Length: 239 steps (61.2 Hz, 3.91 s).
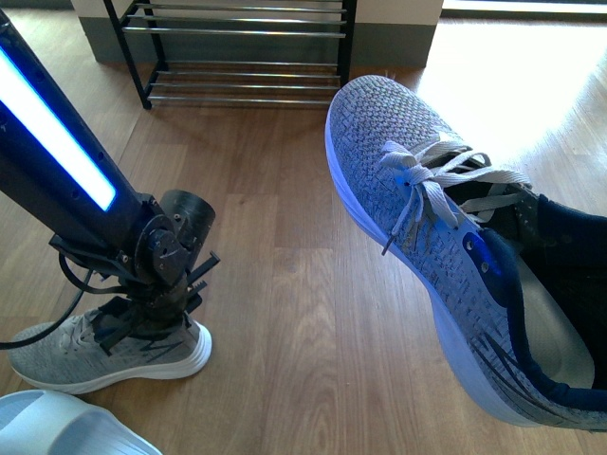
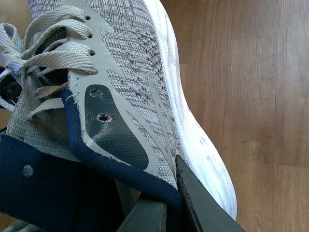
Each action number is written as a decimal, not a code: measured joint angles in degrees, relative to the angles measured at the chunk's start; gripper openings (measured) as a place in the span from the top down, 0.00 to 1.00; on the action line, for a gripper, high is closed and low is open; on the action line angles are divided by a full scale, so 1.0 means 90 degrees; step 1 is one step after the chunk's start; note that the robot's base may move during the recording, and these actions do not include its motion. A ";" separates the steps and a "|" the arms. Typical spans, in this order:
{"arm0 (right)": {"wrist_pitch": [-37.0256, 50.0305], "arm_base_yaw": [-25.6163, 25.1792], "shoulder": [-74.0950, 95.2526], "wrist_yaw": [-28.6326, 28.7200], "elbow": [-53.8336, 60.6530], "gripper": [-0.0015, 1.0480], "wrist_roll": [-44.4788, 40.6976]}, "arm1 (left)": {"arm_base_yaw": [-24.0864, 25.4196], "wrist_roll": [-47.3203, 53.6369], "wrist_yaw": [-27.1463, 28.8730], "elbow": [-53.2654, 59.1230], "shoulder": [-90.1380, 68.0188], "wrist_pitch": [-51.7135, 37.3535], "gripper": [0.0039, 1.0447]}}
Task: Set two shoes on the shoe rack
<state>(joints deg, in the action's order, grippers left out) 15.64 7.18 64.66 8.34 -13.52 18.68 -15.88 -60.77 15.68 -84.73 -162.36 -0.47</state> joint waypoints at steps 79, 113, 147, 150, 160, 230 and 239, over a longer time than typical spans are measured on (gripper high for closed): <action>0.0000 0.0000 0.0000 0.0000 0.0000 0.99 0.0000 | -0.2191 0.7084 0.0063 0.6681 0.8981 -0.2106 0.99; 0.0000 0.0000 0.0000 0.0000 0.0000 0.99 0.0000 | -0.2506 0.7393 0.0627 0.7116 1.0559 -0.1270 0.99; 0.0000 0.0000 0.0000 0.0002 0.0000 0.99 -0.0002 | -0.2516 0.7397 0.0619 0.7123 1.0569 -0.1270 0.99; 0.0000 0.0000 0.0000 0.0002 0.0000 0.99 0.0000 | -0.2516 0.7397 0.0622 0.7123 1.0569 -0.1270 0.99; 0.0000 0.0000 0.0000 -0.0022 0.0000 0.99 0.0000 | -0.2516 0.7405 0.0624 0.7123 1.0569 -0.1270 0.99; 0.0000 -0.0007 -0.0017 -0.0024 0.0000 0.99 0.0002 | -0.2555 0.7446 0.0636 0.7135 1.0579 -0.1265 0.99; 0.0000 -0.0007 -0.0017 -0.0024 0.0000 0.99 0.0000 | -0.2548 0.7446 0.0602 0.7135 1.0579 -0.1265 0.99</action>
<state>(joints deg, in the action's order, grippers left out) 15.64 7.11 64.51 8.12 -13.52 18.68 -38.81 6.24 21.10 -20.51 -67.16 -11.86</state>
